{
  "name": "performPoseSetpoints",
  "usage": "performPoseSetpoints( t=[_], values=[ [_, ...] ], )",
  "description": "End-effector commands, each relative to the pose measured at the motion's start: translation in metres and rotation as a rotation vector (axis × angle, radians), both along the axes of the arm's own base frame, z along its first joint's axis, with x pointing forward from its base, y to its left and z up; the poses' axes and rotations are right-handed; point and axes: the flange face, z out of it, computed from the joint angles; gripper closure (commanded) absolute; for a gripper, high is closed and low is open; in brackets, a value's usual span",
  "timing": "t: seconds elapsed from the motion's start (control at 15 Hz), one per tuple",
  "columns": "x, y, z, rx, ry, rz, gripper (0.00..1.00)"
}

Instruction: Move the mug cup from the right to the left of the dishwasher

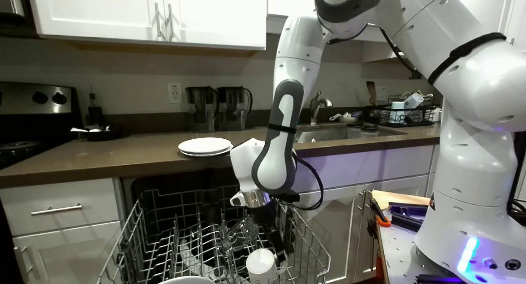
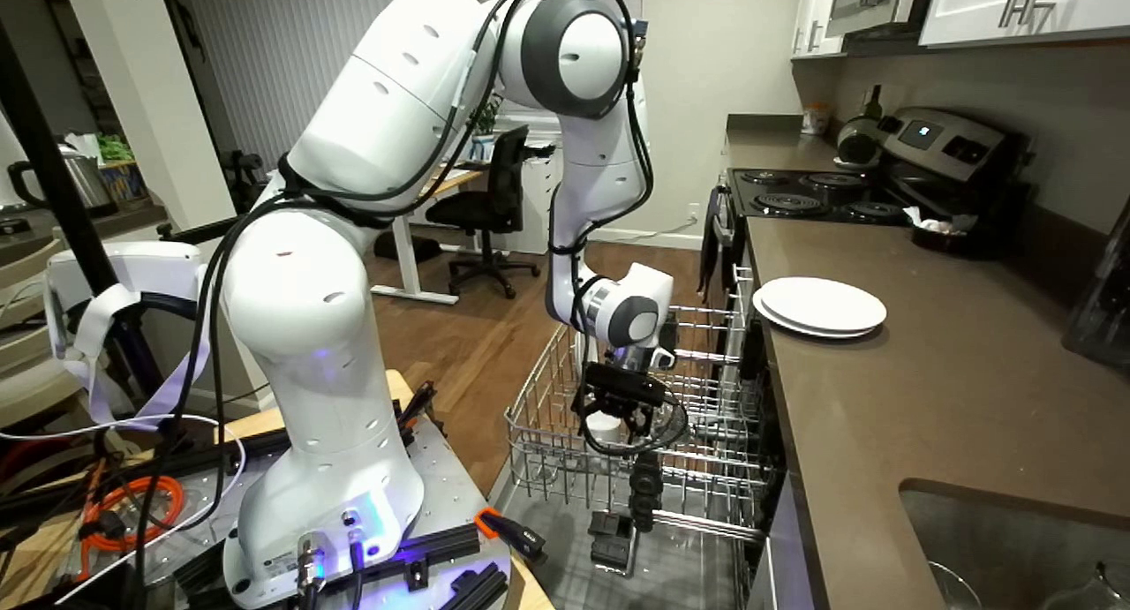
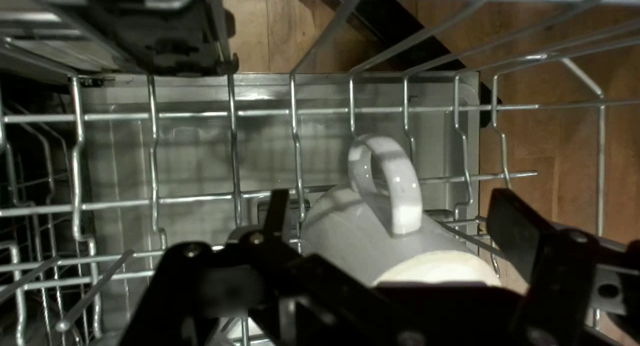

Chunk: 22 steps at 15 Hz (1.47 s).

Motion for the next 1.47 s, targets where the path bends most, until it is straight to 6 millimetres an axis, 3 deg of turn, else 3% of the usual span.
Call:
performPoseSetpoints(
  t=[0.0, 0.07, 0.67, 0.8, 1.27, 1.33, 1.4],
  values=[
    [-0.001, 0.003, -0.014, 0.028, -0.05, 0.069, 0.25],
    [-0.001, 0.004, -0.017, 0.033, -0.054, 0.072, 0.27],
    [-0.004, 0.005, -0.02, 0.023, -0.018, 0.066, 0.87],
    [-0.005, 0.005, -0.021, 0.02, -0.008, 0.062, 0.95],
    [-0.006, 0.011, -0.006, 0.002, -0.008, 0.053, 0.93],
    [-0.005, 0.012, -0.008, -0.005, -0.005, 0.049, 0.66],
    [-0.005, 0.013, -0.008, -0.008, 0.0, 0.05, 0.65]
  ],
)
